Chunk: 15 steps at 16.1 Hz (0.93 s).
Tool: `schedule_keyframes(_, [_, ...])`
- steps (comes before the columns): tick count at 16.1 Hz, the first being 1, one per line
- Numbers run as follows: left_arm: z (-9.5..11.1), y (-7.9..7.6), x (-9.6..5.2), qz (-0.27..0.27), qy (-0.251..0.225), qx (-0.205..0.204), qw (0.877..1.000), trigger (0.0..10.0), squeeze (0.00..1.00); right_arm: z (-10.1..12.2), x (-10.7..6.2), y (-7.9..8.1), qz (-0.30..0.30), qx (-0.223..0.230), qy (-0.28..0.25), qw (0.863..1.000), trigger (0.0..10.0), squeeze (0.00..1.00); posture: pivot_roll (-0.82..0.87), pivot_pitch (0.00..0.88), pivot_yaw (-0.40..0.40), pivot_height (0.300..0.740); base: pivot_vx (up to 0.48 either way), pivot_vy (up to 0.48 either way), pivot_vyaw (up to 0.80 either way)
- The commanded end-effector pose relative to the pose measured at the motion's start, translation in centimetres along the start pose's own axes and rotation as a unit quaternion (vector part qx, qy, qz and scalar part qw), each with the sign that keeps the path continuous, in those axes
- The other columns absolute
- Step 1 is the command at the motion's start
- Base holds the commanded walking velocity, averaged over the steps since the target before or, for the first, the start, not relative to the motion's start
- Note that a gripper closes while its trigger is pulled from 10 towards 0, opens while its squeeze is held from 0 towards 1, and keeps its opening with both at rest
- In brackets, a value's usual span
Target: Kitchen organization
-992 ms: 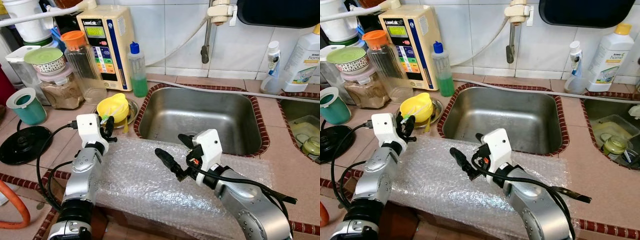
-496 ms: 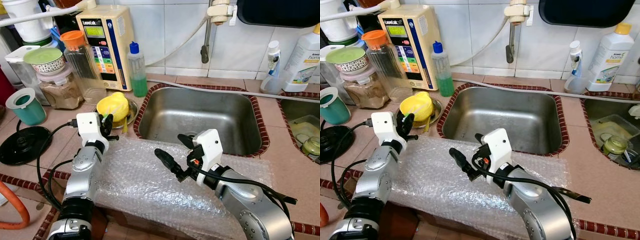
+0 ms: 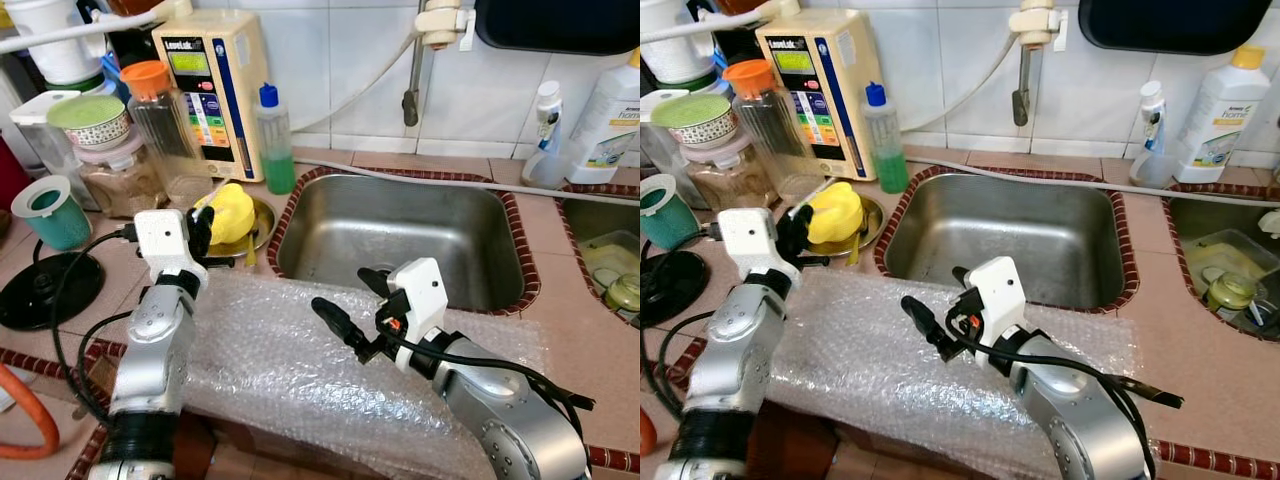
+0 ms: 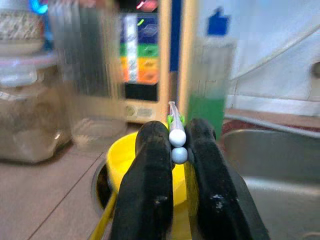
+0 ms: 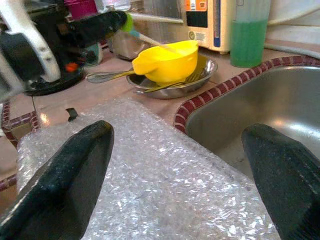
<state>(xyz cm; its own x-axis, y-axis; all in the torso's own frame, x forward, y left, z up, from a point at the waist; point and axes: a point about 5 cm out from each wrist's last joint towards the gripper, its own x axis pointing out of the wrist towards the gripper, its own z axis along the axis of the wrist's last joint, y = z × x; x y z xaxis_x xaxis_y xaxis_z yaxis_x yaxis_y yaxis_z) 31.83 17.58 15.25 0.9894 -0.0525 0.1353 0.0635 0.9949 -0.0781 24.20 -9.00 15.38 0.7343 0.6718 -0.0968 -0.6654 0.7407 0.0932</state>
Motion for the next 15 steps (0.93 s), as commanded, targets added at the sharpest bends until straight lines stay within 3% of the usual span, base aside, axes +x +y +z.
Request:
schedule_keyframes(1, [1.1,-0.7,-0.1,-0.032,-0.013,0.006,0.999,0.0,0.0,0.4,0.1,-0.4,-0.008,-0.01,-0.008,1.0,10.0,0.0,-0.01,0.0,0.09,0.74,0.0,0.0,0.0])
schedule_keyframes(2, [1.7,-1.8,-0.1,-0.081,-0.016,-0.009,0.997,0.0,0.0,0.6,0.2,-0.9,-0.019,-0.034,-0.012,0.999,10.0,0.0,0.0,0.0,0.089,0.74,0.0,0.0,0.0])
schedule_keyframes(7, [4.3,-4.6,1.1,-0.209,-0.018,-0.057,0.976,0.0,0.0,1.5,-0.3,-3.3,-0.058,-0.144,-0.028,0.988,10.0,0.0,0.0,0.0,0.088,0.74,0.0,0.0,0.0])
schedule_keyframes(11, [5.9,-7.1,1.2,-0.322,-0.019,-0.041,0.946,0.0,0.0,1.8,-1.3,-6.1,-0.081,-0.271,-0.006,0.959,10.0,0.0,-0.01,0.0,0.095,0.74,0.0,0.0,0.0])
schedule_keyframes(13, [5.7,-8.4,0.8,-0.378,-0.011,0.001,0.926,0.0,0.0,1.8,-1.4,-7.0,-0.089,-0.339,0.009,0.936,10.0,0.0,-0.02,0.0,0.098,0.74,0.0,0.0,0.0])
schedule_keyframes(15, [4.7,-9.7,-0.1,-0.434,0.006,0.049,0.899,0.0,0.0,2.2,-1.2,-7.5,-0.092,-0.376,0.004,0.922,10.0,0.0,-0.02,0.0,0.095,0.74,0.0,0.0,0.0])
